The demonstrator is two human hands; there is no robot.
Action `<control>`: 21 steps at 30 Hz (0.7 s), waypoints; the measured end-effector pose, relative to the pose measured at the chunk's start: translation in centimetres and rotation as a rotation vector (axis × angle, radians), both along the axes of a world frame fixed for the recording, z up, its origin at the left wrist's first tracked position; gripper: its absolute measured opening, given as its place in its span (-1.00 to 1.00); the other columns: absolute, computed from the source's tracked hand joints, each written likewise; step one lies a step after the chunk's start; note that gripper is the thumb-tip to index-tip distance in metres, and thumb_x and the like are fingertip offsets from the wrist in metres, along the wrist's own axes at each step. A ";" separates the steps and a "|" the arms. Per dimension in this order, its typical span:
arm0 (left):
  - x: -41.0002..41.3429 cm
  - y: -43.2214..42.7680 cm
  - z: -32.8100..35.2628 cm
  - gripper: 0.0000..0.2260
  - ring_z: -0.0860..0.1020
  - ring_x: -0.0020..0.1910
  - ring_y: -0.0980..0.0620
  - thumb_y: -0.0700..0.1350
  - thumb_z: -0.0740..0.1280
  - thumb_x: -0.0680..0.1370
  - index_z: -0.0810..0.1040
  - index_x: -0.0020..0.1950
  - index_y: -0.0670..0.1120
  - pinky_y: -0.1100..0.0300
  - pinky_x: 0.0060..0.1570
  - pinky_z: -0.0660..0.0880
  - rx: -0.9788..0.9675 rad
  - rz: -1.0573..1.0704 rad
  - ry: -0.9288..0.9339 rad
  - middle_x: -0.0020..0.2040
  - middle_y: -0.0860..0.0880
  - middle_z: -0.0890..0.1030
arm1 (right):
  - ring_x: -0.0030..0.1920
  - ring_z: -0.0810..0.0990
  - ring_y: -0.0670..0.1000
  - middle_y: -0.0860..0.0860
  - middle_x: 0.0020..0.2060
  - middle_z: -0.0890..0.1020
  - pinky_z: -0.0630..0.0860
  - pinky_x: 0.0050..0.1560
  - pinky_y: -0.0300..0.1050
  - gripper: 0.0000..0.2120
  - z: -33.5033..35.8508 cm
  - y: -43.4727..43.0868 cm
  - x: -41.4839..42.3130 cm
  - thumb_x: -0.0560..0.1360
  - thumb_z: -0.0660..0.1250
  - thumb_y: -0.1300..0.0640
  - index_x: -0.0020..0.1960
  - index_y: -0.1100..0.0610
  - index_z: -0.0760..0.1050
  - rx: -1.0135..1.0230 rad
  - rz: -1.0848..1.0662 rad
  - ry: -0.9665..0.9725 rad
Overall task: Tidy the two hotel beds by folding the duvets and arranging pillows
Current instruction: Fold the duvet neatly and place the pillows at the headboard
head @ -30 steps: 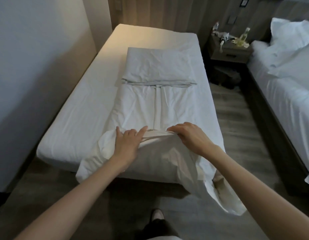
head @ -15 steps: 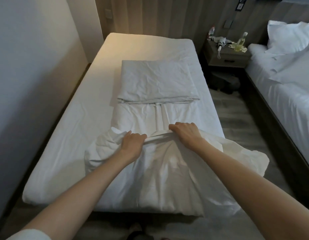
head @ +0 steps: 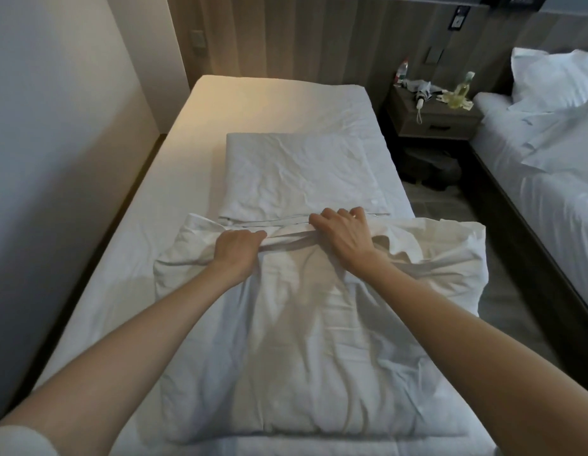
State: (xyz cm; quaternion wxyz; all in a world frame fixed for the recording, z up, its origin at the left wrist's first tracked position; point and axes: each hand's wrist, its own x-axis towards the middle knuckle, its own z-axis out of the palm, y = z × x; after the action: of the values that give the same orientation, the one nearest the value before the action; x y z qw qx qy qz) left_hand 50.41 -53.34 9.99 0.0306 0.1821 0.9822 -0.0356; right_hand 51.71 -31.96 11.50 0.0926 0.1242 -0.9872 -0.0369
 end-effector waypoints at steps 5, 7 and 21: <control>-3.6 1.0 0.0 -0.64 0.54 0.17 -0.13 -0.22 0.18 0.56 0.44 0.34 0.02 0.08 0.03 0.41 -0.011 0.037 -0.026 0.18 -0.10 0.57 | -0.05 0.51 0.14 0.00 -0.01 0.56 0.24 0.01 0.02 -0.82 -1.3 1.2 -4.3 0.59 0.15 0.19 0.13 -0.01 0.40 -0.056 0.003 -0.025; -5.4 1.6 -0.5 -0.63 0.54 0.16 -0.11 -0.22 0.16 0.57 0.41 0.35 0.02 0.09 0.01 0.40 -0.040 0.053 -0.052 0.17 -0.10 0.57 | -0.03 0.50 0.14 -0.01 0.01 0.55 0.22 0.01 0.01 -0.81 -2.3 1.8 -6.1 0.59 0.15 0.19 0.14 -0.02 0.40 -0.095 -0.003 -0.054; -17.4 3.5 -12.1 -0.61 0.46 0.26 -0.07 -0.27 0.22 0.52 0.40 0.32 -0.02 0.00 0.45 0.04 0.109 0.310 -0.068 0.20 -0.06 0.51 | 0.17 0.47 0.11 0.00 0.16 0.57 0.27 0.18 -0.01 -0.44 -15.6 4.5 -18.1 0.48 0.11 0.40 0.34 -0.09 0.40 -0.520 -0.114 -0.180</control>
State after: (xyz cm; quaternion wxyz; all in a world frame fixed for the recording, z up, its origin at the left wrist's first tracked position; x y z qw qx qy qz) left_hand 33.05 -49.80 -2.10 0.0589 0.0308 0.9974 0.0293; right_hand 33.58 -27.48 -4.06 0.0309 0.0435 -0.9732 0.2239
